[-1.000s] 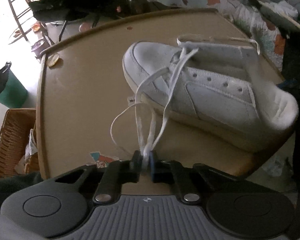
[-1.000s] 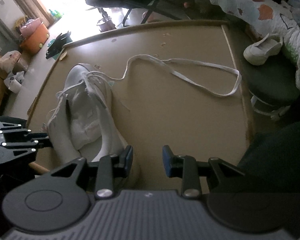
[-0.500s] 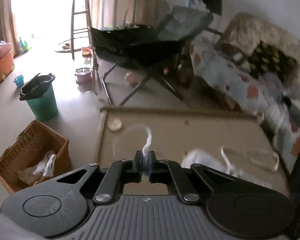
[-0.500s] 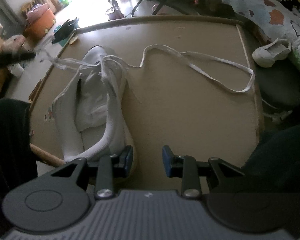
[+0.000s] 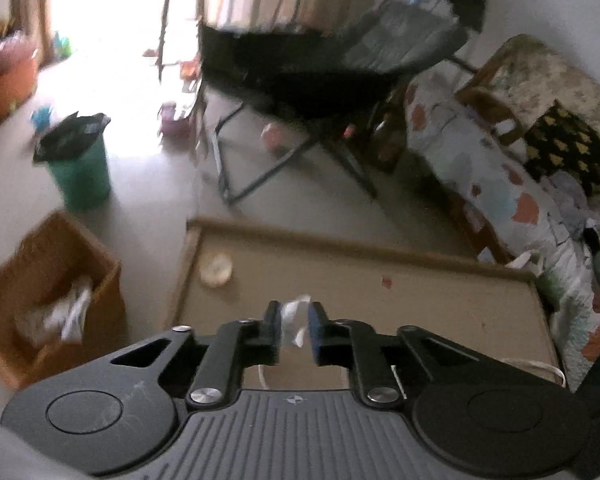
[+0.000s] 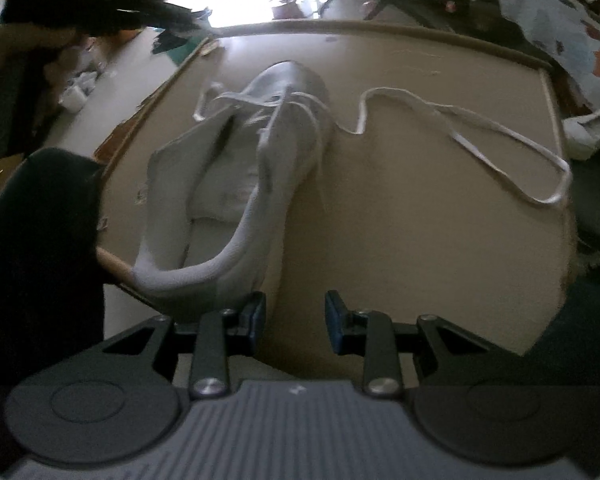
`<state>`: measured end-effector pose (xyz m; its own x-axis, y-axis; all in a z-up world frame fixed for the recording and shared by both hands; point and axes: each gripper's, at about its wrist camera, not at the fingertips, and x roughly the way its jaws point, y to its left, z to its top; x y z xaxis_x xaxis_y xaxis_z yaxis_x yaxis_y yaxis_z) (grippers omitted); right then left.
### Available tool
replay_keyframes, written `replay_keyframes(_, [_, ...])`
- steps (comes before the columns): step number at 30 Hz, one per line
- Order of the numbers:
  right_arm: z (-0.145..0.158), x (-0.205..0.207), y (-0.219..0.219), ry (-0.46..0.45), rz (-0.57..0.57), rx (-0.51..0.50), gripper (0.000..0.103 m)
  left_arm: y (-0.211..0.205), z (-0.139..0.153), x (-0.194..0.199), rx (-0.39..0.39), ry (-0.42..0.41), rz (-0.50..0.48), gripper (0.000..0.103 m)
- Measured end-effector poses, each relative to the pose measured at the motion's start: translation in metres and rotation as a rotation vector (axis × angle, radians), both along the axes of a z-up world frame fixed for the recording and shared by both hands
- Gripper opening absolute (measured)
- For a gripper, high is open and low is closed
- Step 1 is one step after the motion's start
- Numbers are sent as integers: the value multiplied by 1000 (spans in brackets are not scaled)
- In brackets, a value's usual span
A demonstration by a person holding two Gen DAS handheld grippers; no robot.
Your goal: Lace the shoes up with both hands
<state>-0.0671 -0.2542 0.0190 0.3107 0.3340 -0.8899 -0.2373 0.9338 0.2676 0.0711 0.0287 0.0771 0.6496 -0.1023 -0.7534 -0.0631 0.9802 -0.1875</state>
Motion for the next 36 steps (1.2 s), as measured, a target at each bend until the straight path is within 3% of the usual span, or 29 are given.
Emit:
replay_keyframes(2, [0, 0, 0, 1, 9, 11, 32, -3, -5, -16, -34, 43, 14, 46])
replay_keyframes(7, [5, 4, -7, -16, -17, 15, 32, -28, -18, -57, -156, 134, -53, 49])
replay_keyframes(9, [7, 4, -14, -61, -44, -27, 32, -44, -20, -69, -138, 141, -93, 50])
replay_keyframes(12, [14, 6, -21, -169, -65, -64, 32, -63, -22, -81, -45, 87, -109, 53])
replay_keyframes(15, [23, 10, -18, -263, -53, -57, 31, -71, -19, -83, 13, 71, -119, 53])
replay_keyframes(18, [30, 19, -12, -305, -36, -32, 31, -69, -7, -87, 21, 53, -105, 53])
replay_keyframes(23, [22, 39, 3, -284, -1, -27, 29, -72, 7, -95, 3, 44, -133, 53])
replay_keyframes(29, [15, 51, 10, -255, -18, -34, 25, -80, -15, -79, 9, 143, -151, 53])
replay_keyframes(31, [14, 56, 10, -231, -31, -12, 21, -79, -25, -72, -25, 175, -154, 53])
replay_keyframes(33, [13, 59, 9, -210, -49, 10, 19, -77, -34, -64, -53, 202, -158, 48])
replay_keyframes(36, [14, 61, 10, -201, -50, 12, 15, -81, -47, -58, -19, 224, -178, 40])
